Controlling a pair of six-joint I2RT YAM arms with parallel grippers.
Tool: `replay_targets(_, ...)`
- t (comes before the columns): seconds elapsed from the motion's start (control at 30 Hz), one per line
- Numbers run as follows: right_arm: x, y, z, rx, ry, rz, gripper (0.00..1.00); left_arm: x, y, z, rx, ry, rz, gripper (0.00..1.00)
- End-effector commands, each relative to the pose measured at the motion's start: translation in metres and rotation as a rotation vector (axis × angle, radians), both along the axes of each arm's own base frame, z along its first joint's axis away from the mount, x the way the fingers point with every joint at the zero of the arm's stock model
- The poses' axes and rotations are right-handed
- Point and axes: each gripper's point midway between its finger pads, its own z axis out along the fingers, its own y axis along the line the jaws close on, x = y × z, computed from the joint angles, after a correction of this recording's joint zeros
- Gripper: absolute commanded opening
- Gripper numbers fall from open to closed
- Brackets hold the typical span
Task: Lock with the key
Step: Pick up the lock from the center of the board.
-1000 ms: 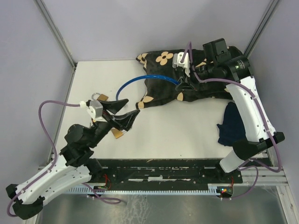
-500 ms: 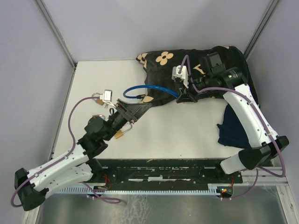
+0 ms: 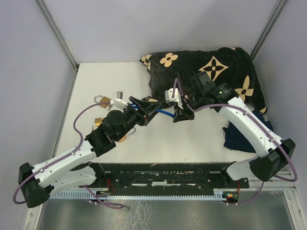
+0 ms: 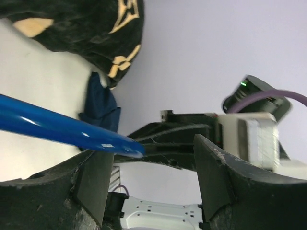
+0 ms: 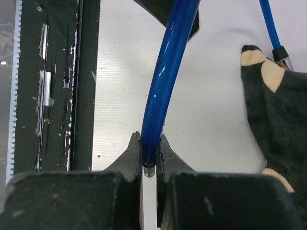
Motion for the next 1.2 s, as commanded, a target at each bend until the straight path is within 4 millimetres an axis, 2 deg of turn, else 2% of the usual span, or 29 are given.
replay_targets(0.0, -0.001, 0.014, 0.017, 0.067, -0.11, 0.054, 0.02, 0.009, 0.008, -0.029, 0.002, 0.127, 0.081, 0.71)
replay_targets(0.1, -0.002, 0.014, 0.012, 0.057, -0.119, 0.061, 0.02, 0.008, 0.01, -0.047, 0.017, 0.169, 0.092, 0.69)
replay_targets(0.17, -0.004, 0.016, 0.008, 0.055, -0.114, 0.07, 0.02, 0.008, 0.008, -0.052, 0.02, 0.184, 0.088, 0.67)
replay_targets(0.27, -0.004, 0.021, 0.001, 0.047, -0.11, 0.071, 0.02, 0.008, 0.003, -0.053, 0.017, 0.184, 0.067, 0.57)
replay_targets(0.4, 0.001, 0.025, -0.004, 0.039, -0.106, 0.044, 0.02, 0.006, 0.001, -0.053, 0.027, 0.173, 0.048, 0.38)
replay_targets(0.5, -0.001, 0.025, -0.003, 0.045, -0.097, 0.046, 0.03, 0.003, 0.005, -0.052, 0.033, 0.136, 0.048, 0.08)
replay_targets(0.57, -0.004, 0.027, 0.0, 0.064, -0.083, 0.05, 0.1, 0.002, 0.01, -0.046, 0.035, 0.086, 0.05, 0.03)
replay_targets(0.67, -0.009, 0.026, 0.012, 0.102, -0.032, 0.039, 0.33, -0.003, 0.02, -0.025, 0.087, -0.085, 0.052, 0.03)
replay_targets(0.77, -0.01, 0.02, 0.039, 0.192, 0.049, 0.02, 0.46, -0.011, 0.031, 0.007, 0.191, -0.354, 0.047, 0.03)
replay_targets(0.9, -0.01, 0.005, 0.069, 0.304, 0.096, -0.01, 0.54, -0.017, 0.043, 0.041, 0.425, -0.659, 0.055, 0.03)
replay_targets(1.03, -0.003, -0.004, 0.08, 0.357, 0.111, -0.048, 0.58, -0.017, 0.04, 0.077, 0.63, -0.828, 0.008, 0.03)
replay_targets(1.07, 0.0, -0.004, 0.081, 0.366, 0.122, -0.059, 0.58, -0.018, 0.04, 0.094, 0.654, -0.875, 0.005, 0.03)
replay_targets(1.17, 0.009, -0.005, 0.087, 0.41, 0.168, -0.11, 0.59, -0.018, 0.033, 0.115, 0.727, -0.983, -0.028, 0.03)
